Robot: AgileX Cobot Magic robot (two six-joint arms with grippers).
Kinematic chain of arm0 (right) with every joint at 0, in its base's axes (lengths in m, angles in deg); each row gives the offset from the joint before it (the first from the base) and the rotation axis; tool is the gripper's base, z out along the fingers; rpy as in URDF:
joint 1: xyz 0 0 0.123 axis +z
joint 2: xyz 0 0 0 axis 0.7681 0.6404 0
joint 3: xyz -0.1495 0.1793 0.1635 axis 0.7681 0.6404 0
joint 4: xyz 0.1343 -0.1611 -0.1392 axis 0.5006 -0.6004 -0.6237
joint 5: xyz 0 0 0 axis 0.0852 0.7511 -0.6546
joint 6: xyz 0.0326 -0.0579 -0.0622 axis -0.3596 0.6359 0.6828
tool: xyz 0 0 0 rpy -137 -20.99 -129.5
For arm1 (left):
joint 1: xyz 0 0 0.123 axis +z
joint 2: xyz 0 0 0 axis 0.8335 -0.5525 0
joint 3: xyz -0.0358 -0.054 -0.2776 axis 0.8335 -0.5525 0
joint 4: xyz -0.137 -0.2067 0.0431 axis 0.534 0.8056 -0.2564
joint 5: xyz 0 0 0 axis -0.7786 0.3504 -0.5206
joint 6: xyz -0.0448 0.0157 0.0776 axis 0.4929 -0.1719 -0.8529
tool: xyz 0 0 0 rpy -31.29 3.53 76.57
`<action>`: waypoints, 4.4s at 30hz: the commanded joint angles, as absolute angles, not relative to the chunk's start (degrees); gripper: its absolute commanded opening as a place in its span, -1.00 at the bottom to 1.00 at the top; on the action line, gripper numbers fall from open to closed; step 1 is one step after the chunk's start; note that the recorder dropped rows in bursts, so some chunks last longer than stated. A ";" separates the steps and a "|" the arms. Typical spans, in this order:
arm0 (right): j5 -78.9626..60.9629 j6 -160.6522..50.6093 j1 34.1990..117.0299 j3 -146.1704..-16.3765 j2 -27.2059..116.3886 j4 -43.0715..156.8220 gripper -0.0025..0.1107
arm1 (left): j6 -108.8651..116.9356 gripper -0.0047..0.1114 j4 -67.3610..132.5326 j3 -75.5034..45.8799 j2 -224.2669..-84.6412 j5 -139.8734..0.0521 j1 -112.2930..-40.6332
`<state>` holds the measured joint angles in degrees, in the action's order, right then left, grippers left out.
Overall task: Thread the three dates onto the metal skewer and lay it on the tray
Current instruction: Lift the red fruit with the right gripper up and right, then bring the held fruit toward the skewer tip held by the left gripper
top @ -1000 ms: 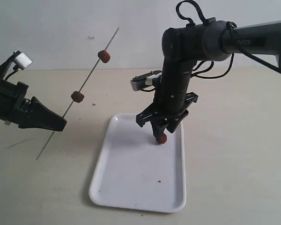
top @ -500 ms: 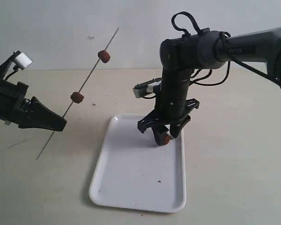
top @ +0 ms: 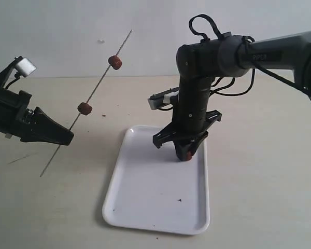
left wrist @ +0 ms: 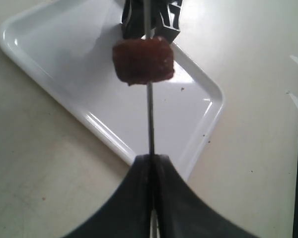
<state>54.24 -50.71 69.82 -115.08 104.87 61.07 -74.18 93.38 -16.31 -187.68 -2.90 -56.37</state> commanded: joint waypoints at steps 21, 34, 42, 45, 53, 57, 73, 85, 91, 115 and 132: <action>60.96 -62.08 66.89 -123.74 85.47 73.53 -0.55 | -86.48 -0.92 85.19 -16.25 -187.72 -3.61 -56.26; 60.96 -61.81 56.01 -102.98 65.04 74.30 -0.55 | -90.93 -0.92 82.42 -16.25 -187.72 -5.96 -56.26; 60.96 -61.72 56.13 -102.86 58.36 70.23 -0.55 | -94.30 -0.92 83.27 -16.25 -187.72 -6.37 -56.26; 60.96 -60.77 56.13 -102.76 57.13 72.91 -0.55 | -95.72 -0.92 84.17 -16.25 -187.72 -6.24 -56.26; 60.96 -52.55 56.13 -100.92 54.43 85.92 -0.55 | -99.07 -0.92 85.09 -16.25 -187.72 -6.11 -56.26; 60.96 -50.25 54.89 -96.57 53.50 88.55 -0.55 | -99.16 -0.92 84.07 -16.25 -188.03 -6.74 -56.26; 60.96 -27.43 41.52 -80.72 56.55 123.49 -0.55 | -108.95 -0.92 85.03 -16.25 -193.18 -7.50 -52.45; 60.96 -27.86 41.52 -80.72 59.57 123.71 -0.55 | -107.06 -0.92 90.23 -16.25 -193.15 -2.52 -52.57; 60.96 -31.81 46.05 -80.72 61.16 119.80 -0.55 | -103.76 -0.92 83.33 -16.15 -190.57 -5.82 -52.45; 60.96 -35.26 54.58 -80.72 66.71 132.40 -0.55 | -109.13 -0.92 77.21 -13.19 -186.28 -0.19 -52.58; 60.96 -35.27 54.86 -80.72 65.08 134.44 -0.55 | -109.13 -0.92 76.31 -13.19 -186.28 -2.36 -58.36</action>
<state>61.04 -35.56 54.79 -80.87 65.68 134.80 -109.07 74.87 -13.57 -186.76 -1.71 -58.14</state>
